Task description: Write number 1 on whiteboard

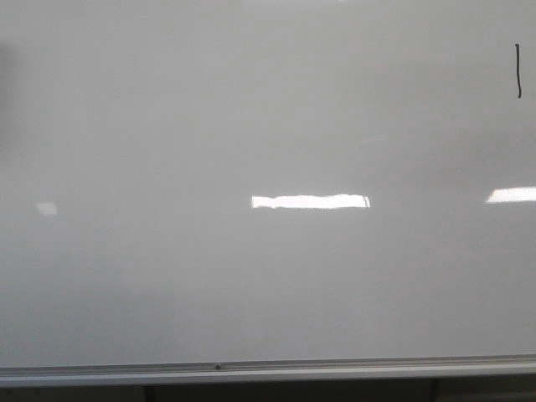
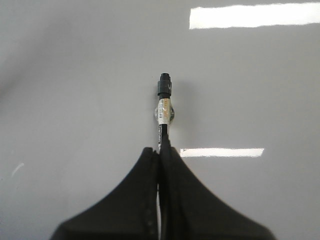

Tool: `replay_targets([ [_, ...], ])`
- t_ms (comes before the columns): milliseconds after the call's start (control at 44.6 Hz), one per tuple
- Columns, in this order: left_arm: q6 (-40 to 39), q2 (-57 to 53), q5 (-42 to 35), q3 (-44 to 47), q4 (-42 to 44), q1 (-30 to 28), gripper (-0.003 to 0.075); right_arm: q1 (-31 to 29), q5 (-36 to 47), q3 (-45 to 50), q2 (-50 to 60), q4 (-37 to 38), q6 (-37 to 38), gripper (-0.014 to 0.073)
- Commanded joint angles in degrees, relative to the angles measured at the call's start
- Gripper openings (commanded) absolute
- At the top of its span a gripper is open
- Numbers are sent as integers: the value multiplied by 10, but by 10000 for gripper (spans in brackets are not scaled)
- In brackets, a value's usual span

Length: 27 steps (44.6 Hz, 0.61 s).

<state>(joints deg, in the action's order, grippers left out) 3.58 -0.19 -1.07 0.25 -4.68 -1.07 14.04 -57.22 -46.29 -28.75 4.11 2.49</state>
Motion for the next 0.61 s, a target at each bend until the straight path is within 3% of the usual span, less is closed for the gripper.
replay_targets([
  [0,-2,-12,-49,13,-1,-2,-19,-26,106,39,41,8,-2,-69],
  [314,-2,-12,-49,13,-1,-2,-19,-107,348,265,215,8,-2,-69],
  [583,-2,-12,-49,13,-1,-2,-19,-133,480,403,302,6,-2,-69],
])
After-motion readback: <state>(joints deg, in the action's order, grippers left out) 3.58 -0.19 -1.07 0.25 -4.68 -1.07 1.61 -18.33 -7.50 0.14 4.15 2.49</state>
